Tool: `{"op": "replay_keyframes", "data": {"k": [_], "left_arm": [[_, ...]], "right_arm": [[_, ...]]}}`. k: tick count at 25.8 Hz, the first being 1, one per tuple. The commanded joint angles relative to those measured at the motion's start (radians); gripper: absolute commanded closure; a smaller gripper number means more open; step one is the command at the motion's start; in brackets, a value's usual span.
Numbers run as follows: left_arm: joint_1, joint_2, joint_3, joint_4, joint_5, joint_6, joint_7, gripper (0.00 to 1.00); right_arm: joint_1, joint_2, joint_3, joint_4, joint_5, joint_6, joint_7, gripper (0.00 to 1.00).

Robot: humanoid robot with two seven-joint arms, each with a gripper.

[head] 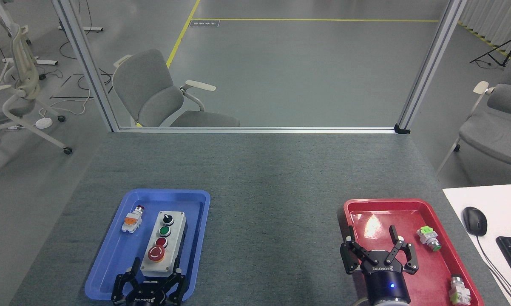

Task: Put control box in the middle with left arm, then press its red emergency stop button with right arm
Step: 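Close the left gripper around the near end of the control box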

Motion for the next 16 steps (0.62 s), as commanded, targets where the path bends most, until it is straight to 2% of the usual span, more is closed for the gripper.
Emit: {"op": "replay_keyframes", "data": {"k": [1, 16], "left_arm": [[-0.015, -0.012, 0.000, 0.030, 0.002, 0.001, -0.001, 0.01], [-0.086, -0.012, 0.000, 0.152, 0.009, 0.001, 0.013, 0.01]], "right_arm": [[-0.001, 0.000, 0.000, 0.004, 0.000, -0.001, 0.000, 0.03], [-0.002, 0.005, 0.002, 0.006, 0.000, -0.001, 0.000, 0.03]]}}
